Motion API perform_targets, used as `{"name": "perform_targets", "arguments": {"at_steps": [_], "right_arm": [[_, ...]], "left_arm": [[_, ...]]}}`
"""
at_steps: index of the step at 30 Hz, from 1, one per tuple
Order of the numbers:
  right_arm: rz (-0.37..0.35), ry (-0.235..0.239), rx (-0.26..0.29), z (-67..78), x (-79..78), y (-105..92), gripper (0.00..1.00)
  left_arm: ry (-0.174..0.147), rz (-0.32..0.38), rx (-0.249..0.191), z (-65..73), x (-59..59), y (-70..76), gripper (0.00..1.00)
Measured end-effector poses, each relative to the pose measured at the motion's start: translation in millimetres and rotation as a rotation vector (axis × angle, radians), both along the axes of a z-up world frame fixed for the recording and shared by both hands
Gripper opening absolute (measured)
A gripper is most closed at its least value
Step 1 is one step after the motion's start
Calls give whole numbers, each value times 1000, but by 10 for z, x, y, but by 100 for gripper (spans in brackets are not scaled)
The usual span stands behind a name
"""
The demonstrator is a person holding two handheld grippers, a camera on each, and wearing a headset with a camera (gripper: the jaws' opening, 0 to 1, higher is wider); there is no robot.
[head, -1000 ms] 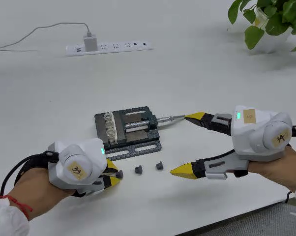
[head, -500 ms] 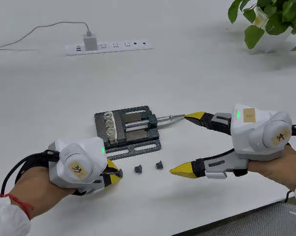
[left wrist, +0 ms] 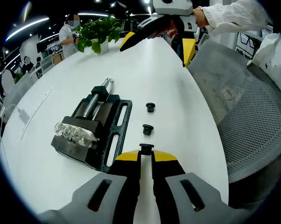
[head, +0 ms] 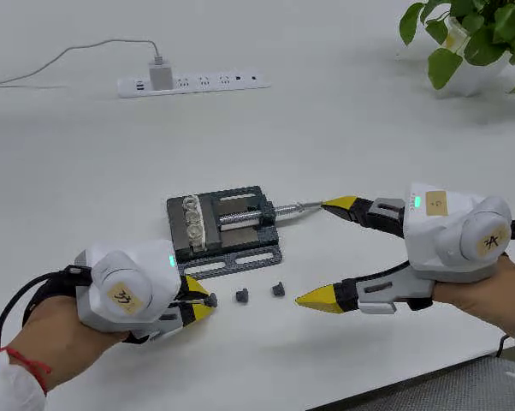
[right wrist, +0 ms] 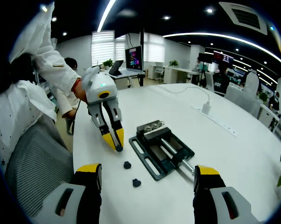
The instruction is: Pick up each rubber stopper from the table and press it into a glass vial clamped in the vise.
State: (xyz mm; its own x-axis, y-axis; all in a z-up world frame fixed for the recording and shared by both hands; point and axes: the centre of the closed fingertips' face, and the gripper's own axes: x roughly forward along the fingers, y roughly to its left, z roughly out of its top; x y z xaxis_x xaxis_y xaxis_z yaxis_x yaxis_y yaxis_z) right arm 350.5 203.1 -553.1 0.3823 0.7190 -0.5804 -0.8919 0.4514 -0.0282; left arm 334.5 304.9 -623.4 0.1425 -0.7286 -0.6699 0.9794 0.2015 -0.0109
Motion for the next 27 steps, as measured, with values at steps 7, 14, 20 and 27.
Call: {"name": "perform_targets", "arguments": {"at_steps": [7, 14, 20, 27], "right_arm": [[12, -8, 6, 87, 20, 36, 79], [36, -22, 25, 249, 30, 124, 79], [63, -35, 46, 438, 32, 196, 77], [94, -4, 66, 635, -24, 296, 69]], "left_arm": [[-31, 24, -49, 215, 33, 13, 5], [-52, 66, -146, 551, 77, -16, 5], [-83, 71, -202, 832, 77, -70, 5], [-106, 65, -252, 1072, 57, -157, 5]]}}
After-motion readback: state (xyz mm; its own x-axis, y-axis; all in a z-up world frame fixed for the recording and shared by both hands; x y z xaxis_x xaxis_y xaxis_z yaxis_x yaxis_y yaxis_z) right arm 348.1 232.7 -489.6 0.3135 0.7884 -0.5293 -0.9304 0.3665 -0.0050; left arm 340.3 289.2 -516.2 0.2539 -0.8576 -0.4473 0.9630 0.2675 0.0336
